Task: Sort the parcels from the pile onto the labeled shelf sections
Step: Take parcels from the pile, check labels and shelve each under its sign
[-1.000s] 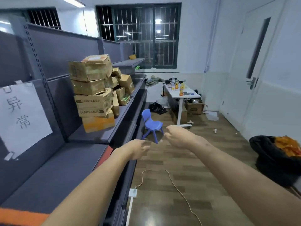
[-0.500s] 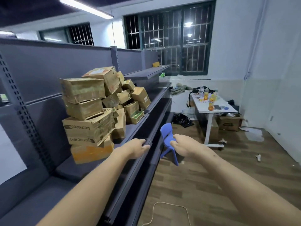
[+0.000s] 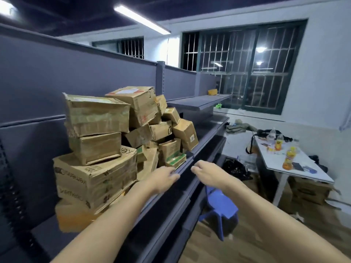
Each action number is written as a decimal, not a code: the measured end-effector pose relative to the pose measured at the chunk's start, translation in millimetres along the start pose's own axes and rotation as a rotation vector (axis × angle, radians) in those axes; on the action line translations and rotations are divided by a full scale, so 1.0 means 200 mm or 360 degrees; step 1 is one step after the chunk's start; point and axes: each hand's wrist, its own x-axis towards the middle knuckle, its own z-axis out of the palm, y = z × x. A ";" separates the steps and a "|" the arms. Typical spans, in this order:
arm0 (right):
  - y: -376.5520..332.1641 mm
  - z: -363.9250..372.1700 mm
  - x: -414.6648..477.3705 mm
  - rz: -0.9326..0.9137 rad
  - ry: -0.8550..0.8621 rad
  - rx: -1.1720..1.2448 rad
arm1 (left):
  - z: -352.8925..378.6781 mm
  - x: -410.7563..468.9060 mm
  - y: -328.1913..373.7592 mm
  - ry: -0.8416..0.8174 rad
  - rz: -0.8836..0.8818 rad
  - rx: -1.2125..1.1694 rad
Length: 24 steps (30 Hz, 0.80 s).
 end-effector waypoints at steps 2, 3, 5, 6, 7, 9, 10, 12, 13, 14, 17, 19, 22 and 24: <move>-0.09 -0.05 0.19 -0.0132 0.0053 0.0215 | -0.15 0.05 0.00 0.0158 0.0031 -0.0030; -0.15 -0.07 0.28 -0.0194 0.0071 0.0308 | -0.24 0.06 0.00 0.0234 0.0043 -0.0033; -0.27 -0.09 0.47 -0.0320 0.0099 0.0472 | -0.42 0.06 -0.01 0.0395 0.0012 -0.0046; -0.33 -0.10 0.57 -0.0384 0.0109 0.0540 | -0.51 0.05 -0.02 0.0490 -0.0008 -0.0044; -0.41 -0.11 0.65 -0.0438 0.0102 0.0607 | -0.60 0.05 -0.05 0.0596 -0.0019 -0.0028; -0.55 -0.12 0.82 -0.0596 0.0118 0.0746 | -0.78 0.03 -0.09 0.0836 -0.0043 0.0022; -0.61 -0.13 0.88 -0.0670 0.0128 0.0829 | -0.86 0.03 -0.12 0.0959 -0.0071 0.0054; -0.73 -0.15 0.99 -0.0762 0.0105 0.0984 | -1.01 0.00 -0.19 0.1213 -0.0193 0.0127; -0.78 -0.16 1.03 -0.0794 0.0062 0.1027 | -1.09 -0.01 -0.23 0.1342 -0.0267 0.0154; -0.82 -0.16 1.08 -0.0836 0.0029 0.1062 | -1.16 -0.01 -0.28 0.1468 -0.0330 0.0172; -0.94 -0.17 1.20 -0.0911 -0.0114 0.1150 | -1.27 -0.02 -0.41 0.1697 -0.0523 0.0178; -1.00 -0.16 1.26 -0.0920 -0.0206 0.1225 | -1.30 -0.02 -0.49 0.1719 -0.0667 0.0056; -1.04 -0.14 1.32 -0.0919 -0.0274 0.1253 | -1.28 0.02 -0.59 0.1605 -0.0897 -0.0158; -1.06 -0.11 1.36 -0.0844 -0.0379 0.1308 | -1.26 0.04 -0.65 0.1453 -0.0968 -0.0194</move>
